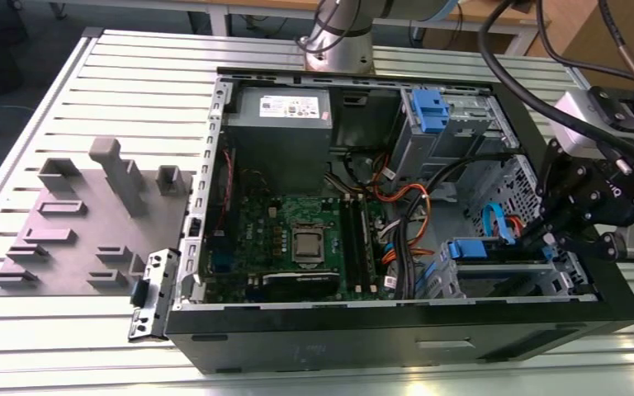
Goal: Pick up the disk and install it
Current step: 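Insert the second disk wire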
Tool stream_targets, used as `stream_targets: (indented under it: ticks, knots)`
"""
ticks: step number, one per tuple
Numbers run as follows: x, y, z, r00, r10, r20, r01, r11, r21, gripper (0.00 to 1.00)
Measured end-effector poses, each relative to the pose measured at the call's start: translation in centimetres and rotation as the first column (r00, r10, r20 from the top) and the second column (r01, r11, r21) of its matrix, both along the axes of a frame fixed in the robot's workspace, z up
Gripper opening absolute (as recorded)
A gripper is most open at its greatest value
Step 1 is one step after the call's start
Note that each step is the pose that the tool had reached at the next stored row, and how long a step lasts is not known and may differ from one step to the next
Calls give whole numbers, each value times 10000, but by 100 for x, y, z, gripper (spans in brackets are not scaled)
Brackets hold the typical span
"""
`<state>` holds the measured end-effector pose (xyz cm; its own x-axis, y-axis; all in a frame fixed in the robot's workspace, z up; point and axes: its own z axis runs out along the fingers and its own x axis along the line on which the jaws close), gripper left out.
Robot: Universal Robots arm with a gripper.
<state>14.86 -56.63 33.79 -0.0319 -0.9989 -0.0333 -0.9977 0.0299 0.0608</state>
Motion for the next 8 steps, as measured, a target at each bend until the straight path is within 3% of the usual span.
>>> stream_targets:
  ticks: [8]
  knots:
    - [-6, 22, -6, 10000, 1, 0, -1, 10000, 1, 16]
